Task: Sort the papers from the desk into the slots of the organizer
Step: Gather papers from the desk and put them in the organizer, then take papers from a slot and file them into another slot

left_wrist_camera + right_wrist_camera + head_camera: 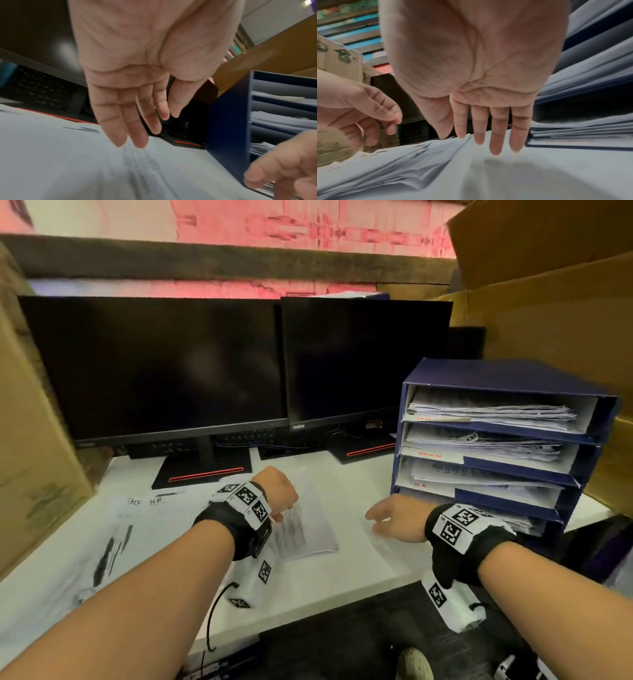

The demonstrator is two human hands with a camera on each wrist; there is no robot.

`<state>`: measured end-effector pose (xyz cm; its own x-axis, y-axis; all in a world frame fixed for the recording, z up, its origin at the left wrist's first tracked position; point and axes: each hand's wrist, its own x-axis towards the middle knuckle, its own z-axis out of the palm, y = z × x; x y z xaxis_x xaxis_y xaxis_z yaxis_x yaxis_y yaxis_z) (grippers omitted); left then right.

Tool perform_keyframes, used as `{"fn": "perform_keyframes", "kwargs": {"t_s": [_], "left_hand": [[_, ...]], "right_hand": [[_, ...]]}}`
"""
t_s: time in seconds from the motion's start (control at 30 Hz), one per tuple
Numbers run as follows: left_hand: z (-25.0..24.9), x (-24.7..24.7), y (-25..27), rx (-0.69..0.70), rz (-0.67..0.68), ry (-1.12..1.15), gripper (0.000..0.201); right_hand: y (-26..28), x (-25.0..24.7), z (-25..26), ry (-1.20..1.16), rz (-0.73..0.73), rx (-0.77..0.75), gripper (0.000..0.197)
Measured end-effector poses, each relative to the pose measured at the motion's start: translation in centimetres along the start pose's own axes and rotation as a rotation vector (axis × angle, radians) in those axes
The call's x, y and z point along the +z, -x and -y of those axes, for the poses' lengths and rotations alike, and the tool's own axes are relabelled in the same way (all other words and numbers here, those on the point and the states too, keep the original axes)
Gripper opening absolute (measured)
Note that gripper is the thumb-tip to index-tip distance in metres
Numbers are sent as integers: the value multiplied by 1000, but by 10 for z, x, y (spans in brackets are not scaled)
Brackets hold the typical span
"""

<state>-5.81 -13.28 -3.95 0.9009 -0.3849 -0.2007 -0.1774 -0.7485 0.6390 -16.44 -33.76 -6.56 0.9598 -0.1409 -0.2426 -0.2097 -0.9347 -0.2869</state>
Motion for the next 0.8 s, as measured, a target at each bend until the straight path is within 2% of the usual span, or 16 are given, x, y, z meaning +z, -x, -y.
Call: {"fn": "perform_keyframes", "kwargs": {"t_s": [0.13,0.23,0.33,0.4,0.57,0.8], "left_hand": [[53,-40,-2,-86,-112,-140,27],[98,-63,1,-194,-159,-341,30],[140,-71,12,-272,-40,-550,40],[159,-72,20,-307,26,-588,44],[162,-74,20,-255,52,-547,54],[137,-52,-1,-111,117,-572,60]], "right_hand": [[-27,10,47,-2,63,-95,45],[-44,18,76,10,119,-137,48],[-61,29,100,108,199,-180,52],[-73,37,112,195,254,-208,54],[-85,35,111,270,259,-199,53],[-89,25,68,247,237,-129,51]]}}
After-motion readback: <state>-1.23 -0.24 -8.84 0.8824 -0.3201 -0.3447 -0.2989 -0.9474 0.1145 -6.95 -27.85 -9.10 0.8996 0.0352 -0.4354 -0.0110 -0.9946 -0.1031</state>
